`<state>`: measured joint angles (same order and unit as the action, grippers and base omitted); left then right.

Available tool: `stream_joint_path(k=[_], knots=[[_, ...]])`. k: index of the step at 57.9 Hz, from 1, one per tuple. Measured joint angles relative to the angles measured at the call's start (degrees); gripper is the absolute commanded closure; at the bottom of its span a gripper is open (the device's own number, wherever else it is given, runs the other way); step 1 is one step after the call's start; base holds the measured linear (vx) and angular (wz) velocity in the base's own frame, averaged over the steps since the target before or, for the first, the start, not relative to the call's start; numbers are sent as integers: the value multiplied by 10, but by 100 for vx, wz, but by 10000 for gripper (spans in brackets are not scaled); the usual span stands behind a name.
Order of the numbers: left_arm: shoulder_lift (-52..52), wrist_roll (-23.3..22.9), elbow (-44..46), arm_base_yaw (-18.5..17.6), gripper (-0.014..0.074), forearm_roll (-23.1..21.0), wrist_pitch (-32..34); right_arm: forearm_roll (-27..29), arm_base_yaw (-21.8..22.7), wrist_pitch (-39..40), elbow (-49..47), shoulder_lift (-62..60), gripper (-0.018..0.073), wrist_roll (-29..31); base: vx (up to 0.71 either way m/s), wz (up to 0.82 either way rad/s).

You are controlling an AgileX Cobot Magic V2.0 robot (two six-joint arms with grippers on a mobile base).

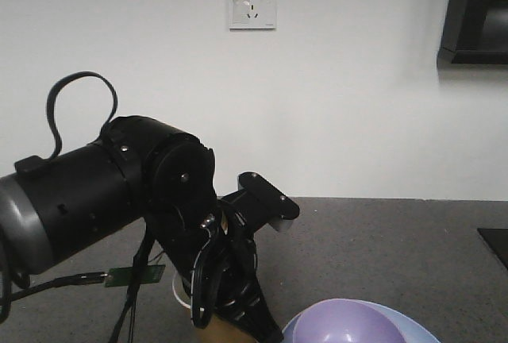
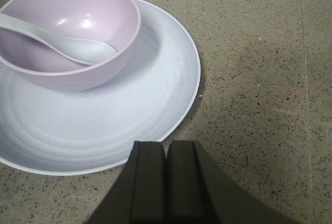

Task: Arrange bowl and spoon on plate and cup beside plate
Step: 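Carry the paper cup beside the plate and set it down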

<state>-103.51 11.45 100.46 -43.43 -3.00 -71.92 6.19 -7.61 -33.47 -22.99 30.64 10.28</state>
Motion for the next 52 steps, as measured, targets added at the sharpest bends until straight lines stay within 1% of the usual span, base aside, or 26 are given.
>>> stream_joint_path(k=[21,27,30,37,48,52], knots=[[-13,0,0,0,589,-4,0,0,0,0,0,0,568,0,0,0],[-17,0,0,0,558,-4,0,0,0,0,0,0,568,0,0,0],[-18,0,0,0,534,-4,0,0,0,0,0,0,568,0,0,0],[-19,0,0,0,446,-4,0,0,0,0,0,0,568,0,0,0],[-19,0,0,0,253,-4,0,0,0,0,0,0,568,0,0,0],[-19,0,0,0,199,-4,0,0,0,0,0,0,568,0,0,0]])
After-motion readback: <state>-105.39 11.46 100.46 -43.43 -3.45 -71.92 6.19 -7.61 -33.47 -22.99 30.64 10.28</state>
